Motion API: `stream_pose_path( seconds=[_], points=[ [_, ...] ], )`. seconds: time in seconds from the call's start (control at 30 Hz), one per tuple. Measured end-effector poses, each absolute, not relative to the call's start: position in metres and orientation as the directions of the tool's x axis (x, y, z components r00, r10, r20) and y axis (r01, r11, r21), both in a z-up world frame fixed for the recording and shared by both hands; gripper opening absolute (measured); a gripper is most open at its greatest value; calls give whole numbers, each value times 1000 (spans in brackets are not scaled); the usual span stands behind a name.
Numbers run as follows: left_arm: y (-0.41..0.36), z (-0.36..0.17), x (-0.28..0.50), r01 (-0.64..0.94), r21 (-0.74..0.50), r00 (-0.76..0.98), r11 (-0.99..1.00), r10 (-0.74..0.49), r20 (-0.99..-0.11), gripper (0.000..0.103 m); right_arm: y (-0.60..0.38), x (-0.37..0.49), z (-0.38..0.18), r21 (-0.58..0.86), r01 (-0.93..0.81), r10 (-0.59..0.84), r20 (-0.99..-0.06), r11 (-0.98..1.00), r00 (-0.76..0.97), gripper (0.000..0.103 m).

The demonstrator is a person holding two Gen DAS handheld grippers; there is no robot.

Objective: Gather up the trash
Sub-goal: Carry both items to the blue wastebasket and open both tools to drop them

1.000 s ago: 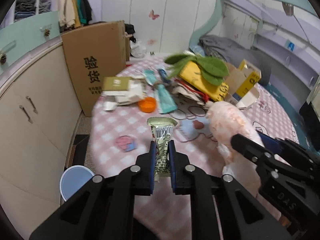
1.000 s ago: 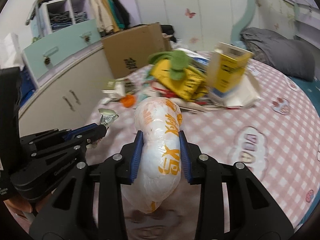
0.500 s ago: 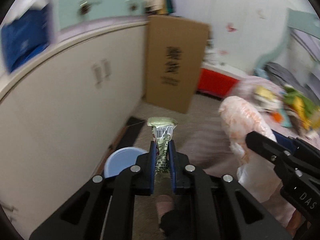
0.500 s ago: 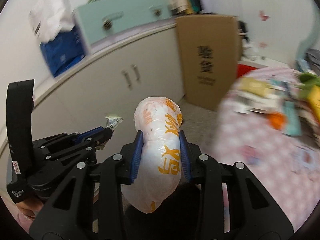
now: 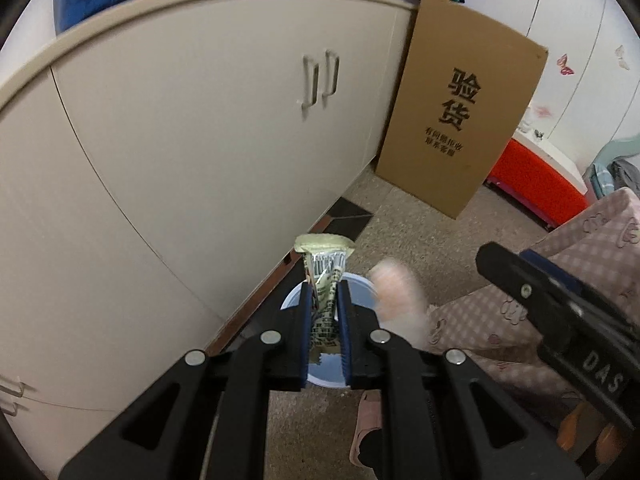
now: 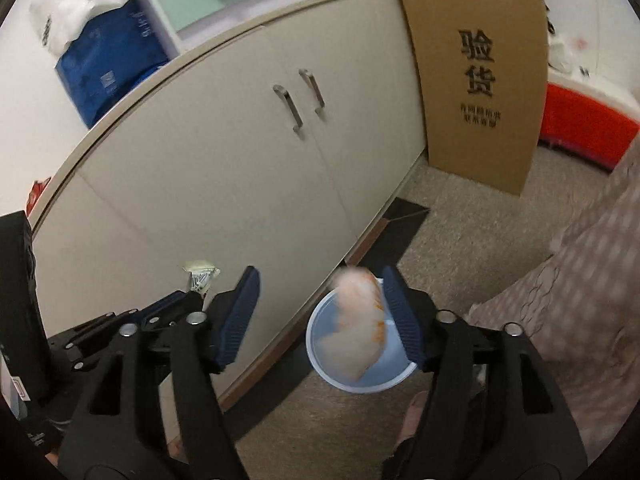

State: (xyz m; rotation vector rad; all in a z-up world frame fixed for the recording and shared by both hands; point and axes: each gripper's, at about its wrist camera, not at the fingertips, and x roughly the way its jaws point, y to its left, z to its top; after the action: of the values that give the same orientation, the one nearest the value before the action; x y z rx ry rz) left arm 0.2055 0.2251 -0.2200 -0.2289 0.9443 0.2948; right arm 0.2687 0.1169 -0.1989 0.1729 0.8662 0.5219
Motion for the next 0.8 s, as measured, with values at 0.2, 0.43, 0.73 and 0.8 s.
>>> stream_pose_path(
  seconds=[0.2,0.43,0.73,0.8],
  points=[
    [223,-246,223,-335,-58,520,940,134,-843,12,104,269,-224,373,-254,450,-680,892,579,71],
    [217,-263,242,-320,-47,504,946,128,-854,12,94,266,-219,309,-202,361,-647,929,672,76],
    [211,-261,252,-307,-50,506,950,119,-854,14,80,264,-219,312,-157,328,-631,937,703,80],
    [210,-259,253,-313,-53,517,948,123,-847,15,79,263,-218,305,-155,321,-623,939,713,80]
  ],
)
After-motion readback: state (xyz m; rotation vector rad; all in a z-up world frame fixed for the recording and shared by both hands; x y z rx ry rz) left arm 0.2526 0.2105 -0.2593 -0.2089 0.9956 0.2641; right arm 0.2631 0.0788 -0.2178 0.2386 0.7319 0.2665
